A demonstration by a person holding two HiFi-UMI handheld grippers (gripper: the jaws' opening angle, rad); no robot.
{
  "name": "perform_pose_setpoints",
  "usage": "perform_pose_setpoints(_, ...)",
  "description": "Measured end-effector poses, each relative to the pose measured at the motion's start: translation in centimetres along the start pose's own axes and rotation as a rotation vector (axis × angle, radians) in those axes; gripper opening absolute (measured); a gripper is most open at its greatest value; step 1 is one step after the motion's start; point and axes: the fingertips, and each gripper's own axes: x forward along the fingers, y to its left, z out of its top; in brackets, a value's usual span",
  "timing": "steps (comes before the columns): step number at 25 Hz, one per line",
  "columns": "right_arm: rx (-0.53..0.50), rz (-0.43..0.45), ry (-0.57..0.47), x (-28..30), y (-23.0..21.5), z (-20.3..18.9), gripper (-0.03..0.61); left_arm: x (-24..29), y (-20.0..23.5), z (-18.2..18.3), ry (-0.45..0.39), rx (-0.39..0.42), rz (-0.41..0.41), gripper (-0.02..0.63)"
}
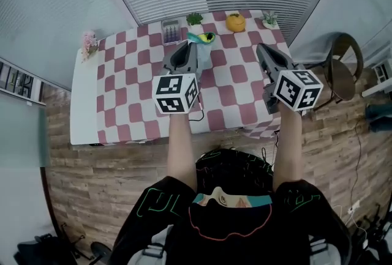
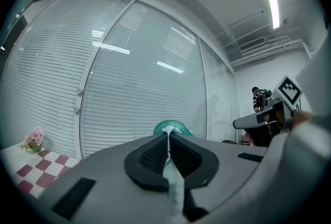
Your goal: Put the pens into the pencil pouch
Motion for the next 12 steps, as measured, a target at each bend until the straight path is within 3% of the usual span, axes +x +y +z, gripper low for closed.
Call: perform_pose_setpoints(12,-0.064,-0.065,-0.094,-2.3,-5.0,4.4,0.002,3.0,-2.0,3.5,-0.035,-0.019,0.182,0.0)
